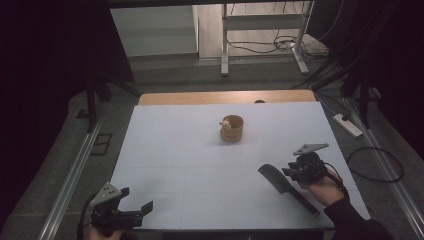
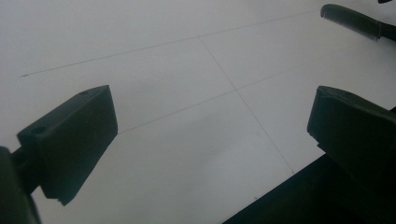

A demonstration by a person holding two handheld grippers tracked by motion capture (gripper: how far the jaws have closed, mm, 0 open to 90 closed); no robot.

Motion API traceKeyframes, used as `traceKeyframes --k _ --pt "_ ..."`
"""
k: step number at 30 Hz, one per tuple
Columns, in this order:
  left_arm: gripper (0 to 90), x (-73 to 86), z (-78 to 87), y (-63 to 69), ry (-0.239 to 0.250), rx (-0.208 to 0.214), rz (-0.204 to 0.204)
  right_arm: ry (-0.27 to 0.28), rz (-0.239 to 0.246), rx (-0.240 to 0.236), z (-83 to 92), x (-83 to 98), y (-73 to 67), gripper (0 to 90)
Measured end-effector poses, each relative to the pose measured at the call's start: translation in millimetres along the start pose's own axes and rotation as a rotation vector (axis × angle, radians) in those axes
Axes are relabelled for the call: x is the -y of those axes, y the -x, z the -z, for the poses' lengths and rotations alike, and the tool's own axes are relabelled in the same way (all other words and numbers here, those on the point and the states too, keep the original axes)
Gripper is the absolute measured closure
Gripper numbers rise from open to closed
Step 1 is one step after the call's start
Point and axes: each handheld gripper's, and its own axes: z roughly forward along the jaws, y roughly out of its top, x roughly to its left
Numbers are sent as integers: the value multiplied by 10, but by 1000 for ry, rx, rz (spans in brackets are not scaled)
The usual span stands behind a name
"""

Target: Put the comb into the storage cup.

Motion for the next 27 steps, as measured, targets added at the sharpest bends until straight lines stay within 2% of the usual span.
traceKeyframes --k 7,18,22,27 --pt "18 0 0 0 0 0 1 -9 -10 0 119 91 -30 390" --pt "18 0 0 2 0 0 0 -23 23 32 248 260 -128 81" --pt "18 0 0 0 0 0 1 -32 25 35 275 302 -162 27" --pt "18 1 1 -2 1 2 3 -39 24 23 311 345 -188 0"
